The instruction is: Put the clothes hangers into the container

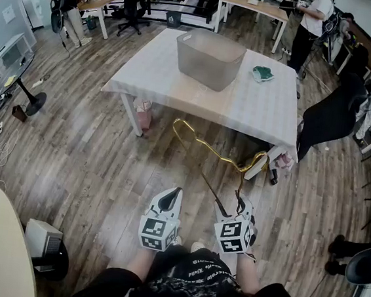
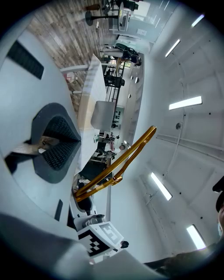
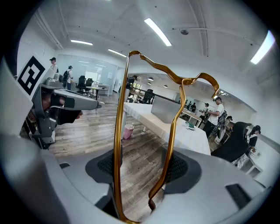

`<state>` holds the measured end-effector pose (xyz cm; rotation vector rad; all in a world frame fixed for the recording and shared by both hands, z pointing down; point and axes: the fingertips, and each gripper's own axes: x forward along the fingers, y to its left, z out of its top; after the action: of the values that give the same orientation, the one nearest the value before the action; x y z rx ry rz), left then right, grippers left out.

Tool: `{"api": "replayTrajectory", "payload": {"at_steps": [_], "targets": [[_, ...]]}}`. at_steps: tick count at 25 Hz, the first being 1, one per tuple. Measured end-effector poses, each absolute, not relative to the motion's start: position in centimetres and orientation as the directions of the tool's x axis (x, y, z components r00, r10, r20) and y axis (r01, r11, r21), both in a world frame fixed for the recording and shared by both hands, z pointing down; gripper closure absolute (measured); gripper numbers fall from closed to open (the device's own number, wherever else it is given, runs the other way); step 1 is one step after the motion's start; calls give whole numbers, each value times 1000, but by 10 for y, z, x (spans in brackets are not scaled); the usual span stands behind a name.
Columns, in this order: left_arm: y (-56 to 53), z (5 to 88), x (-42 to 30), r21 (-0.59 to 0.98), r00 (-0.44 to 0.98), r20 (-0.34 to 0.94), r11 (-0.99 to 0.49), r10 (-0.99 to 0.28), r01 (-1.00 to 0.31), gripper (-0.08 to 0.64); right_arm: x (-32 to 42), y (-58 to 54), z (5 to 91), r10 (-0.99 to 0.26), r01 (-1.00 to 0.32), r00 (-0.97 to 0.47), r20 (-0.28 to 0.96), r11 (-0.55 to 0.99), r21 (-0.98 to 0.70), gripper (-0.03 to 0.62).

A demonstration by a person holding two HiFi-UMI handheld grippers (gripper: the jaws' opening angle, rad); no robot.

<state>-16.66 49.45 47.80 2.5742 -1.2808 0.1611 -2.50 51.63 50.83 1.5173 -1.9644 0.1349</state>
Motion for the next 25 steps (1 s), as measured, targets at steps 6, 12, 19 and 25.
{"api": "replayTrajectory", "payload": {"at_steps": [6, 12, 19, 25], "targets": [[514, 484, -184, 192, 599, 249, -567, -761, -801, 540, -33, 540, 512, -824, -908, -111, 556, 311, 280, 302], [512, 482, -179, 192, 633, 235, -603, -737, -774, 540, -33, 538, 514, -817, -926, -116, 565, 294, 235, 297], [503, 497, -197, 199, 656, 245, -625, -714, -755, 540, -55, 530, 521, -833, -957, -145, 534, 254, 138, 287], [498, 512, -212, 224, 636, 264, -595, -725, -771, 540, -61, 522, 521, -859, -974, -151, 489, 213, 74, 287]]}}
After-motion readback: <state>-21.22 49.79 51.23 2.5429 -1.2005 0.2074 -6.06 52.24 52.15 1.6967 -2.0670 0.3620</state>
